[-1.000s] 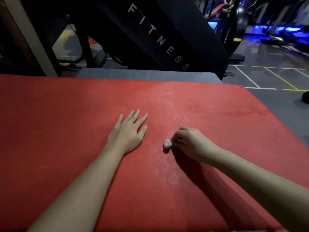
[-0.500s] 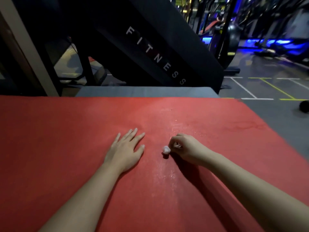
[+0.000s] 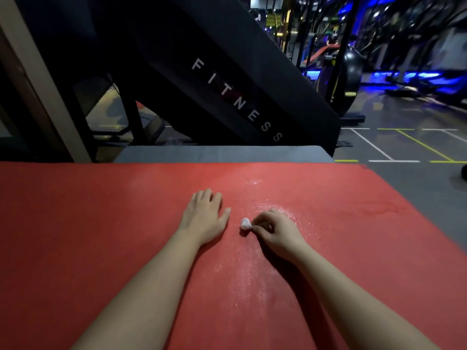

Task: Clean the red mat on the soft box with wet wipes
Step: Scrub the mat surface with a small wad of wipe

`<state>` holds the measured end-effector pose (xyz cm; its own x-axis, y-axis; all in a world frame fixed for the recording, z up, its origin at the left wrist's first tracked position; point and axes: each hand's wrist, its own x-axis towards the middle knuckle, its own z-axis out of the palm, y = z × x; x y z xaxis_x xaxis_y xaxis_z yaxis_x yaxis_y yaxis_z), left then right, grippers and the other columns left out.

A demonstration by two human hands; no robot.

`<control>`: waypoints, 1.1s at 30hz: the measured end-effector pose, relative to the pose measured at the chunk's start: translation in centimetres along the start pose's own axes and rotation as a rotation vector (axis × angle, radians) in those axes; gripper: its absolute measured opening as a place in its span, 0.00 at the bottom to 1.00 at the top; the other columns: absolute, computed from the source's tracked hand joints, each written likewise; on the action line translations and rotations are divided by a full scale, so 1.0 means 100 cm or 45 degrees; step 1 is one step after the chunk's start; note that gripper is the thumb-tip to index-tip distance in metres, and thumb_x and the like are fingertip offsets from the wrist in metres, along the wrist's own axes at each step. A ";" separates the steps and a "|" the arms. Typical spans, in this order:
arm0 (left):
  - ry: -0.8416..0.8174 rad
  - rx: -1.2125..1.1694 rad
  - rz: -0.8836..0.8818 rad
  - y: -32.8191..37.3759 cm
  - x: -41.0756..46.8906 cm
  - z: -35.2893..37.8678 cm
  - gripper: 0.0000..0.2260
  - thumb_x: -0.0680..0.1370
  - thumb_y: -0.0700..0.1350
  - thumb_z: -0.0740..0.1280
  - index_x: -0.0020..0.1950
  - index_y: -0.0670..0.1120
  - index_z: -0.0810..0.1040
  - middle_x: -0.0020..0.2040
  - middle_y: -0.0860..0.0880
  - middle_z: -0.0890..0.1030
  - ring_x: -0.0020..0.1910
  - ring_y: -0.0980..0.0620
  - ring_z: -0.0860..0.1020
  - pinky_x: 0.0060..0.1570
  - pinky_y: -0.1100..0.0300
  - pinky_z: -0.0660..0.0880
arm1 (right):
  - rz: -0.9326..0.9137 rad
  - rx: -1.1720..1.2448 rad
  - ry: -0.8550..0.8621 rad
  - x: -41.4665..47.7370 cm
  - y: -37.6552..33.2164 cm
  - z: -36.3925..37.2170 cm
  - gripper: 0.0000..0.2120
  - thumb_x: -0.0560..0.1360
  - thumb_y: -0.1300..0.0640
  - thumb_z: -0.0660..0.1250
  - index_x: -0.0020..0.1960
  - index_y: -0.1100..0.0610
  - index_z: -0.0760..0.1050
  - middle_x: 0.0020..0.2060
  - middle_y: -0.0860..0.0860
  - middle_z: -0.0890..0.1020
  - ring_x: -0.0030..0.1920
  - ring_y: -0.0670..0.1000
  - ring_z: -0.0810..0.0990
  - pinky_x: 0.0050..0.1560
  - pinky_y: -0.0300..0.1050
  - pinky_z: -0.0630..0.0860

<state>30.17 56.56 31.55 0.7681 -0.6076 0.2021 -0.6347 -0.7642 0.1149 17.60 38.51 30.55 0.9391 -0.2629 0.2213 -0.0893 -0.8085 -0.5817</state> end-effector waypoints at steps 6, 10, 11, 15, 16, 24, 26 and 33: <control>0.011 -0.099 0.147 -0.005 0.014 0.029 0.35 0.76 0.61 0.42 0.82 0.51 0.60 0.83 0.51 0.57 0.82 0.54 0.48 0.81 0.48 0.41 | -0.066 -0.069 -0.165 0.020 0.004 -0.008 0.04 0.73 0.47 0.71 0.45 0.46 0.80 0.41 0.44 0.77 0.43 0.44 0.76 0.45 0.43 0.74; -0.010 -0.078 0.124 -0.006 0.017 0.034 0.36 0.76 0.61 0.40 0.83 0.53 0.54 0.84 0.53 0.51 0.82 0.57 0.41 0.81 0.48 0.40 | -0.211 -0.230 -0.081 0.061 0.013 -0.010 0.08 0.75 0.44 0.69 0.46 0.47 0.79 0.41 0.43 0.73 0.48 0.49 0.74 0.45 0.48 0.73; -0.013 -0.079 0.128 -0.007 0.018 0.034 0.36 0.76 0.61 0.40 0.83 0.53 0.55 0.84 0.53 0.50 0.82 0.57 0.40 0.81 0.49 0.40 | -0.207 -0.228 -0.057 0.073 0.015 -0.011 0.08 0.75 0.44 0.69 0.46 0.48 0.80 0.42 0.45 0.74 0.48 0.51 0.74 0.46 0.48 0.72; -0.016 -0.076 0.121 -0.007 0.022 0.037 0.36 0.76 0.61 0.41 0.83 0.52 0.56 0.84 0.53 0.48 0.81 0.57 0.36 0.80 0.49 0.38 | -0.179 -0.270 -0.059 0.095 0.007 -0.010 0.06 0.75 0.49 0.70 0.46 0.51 0.83 0.43 0.52 0.81 0.47 0.55 0.77 0.51 0.48 0.70; -0.011 -0.088 0.114 -0.008 0.023 0.040 0.36 0.76 0.61 0.41 0.83 0.52 0.56 0.84 0.53 0.48 0.81 0.58 0.36 0.80 0.49 0.38 | -0.201 -0.288 -0.097 0.092 0.005 -0.012 0.07 0.76 0.50 0.70 0.46 0.52 0.83 0.42 0.53 0.83 0.46 0.56 0.78 0.50 0.49 0.72; -0.114 -0.074 0.091 -0.009 0.025 0.040 0.37 0.74 0.62 0.38 0.84 0.54 0.51 0.84 0.55 0.48 0.81 0.60 0.40 0.80 0.47 0.39 | -0.224 -0.206 -0.402 0.110 0.012 -0.025 0.06 0.74 0.47 0.72 0.45 0.49 0.82 0.39 0.46 0.83 0.40 0.46 0.80 0.40 0.41 0.74; -0.116 -0.080 0.087 -0.008 0.024 0.037 0.38 0.74 0.62 0.39 0.84 0.53 0.52 0.84 0.54 0.50 0.81 0.60 0.41 0.80 0.48 0.38 | -0.210 -0.230 -0.230 0.125 0.016 -0.015 0.06 0.74 0.50 0.72 0.47 0.52 0.82 0.41 0.49 0.83 0.43 0.51 0.80 0.41 0.44 0.73; -0.127 -0.100 0.081 -0.007 0.024 0.033 0.36 0.76 0.61 0.40 0.84 0.54 0.51 0.84 0.54 0.48 0.81 0.60 0.41 0.80 0.48 0.39 | -0.158 -0.122 -0.248 0.116 0.030 -0.026 0.07 0.71 0.45 0.74 0.45 0.48 0.85 0.32 0.43 0.80 0.33 0.34 0.75 0.34 0.30 0.67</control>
<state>32.71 54.92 28.70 0.7282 -0.6758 0.1141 -0.6841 -0.7065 0.1811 27.38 31.68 33.36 0.9903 -0.0599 0.1257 0.0080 -0.8770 -0.4805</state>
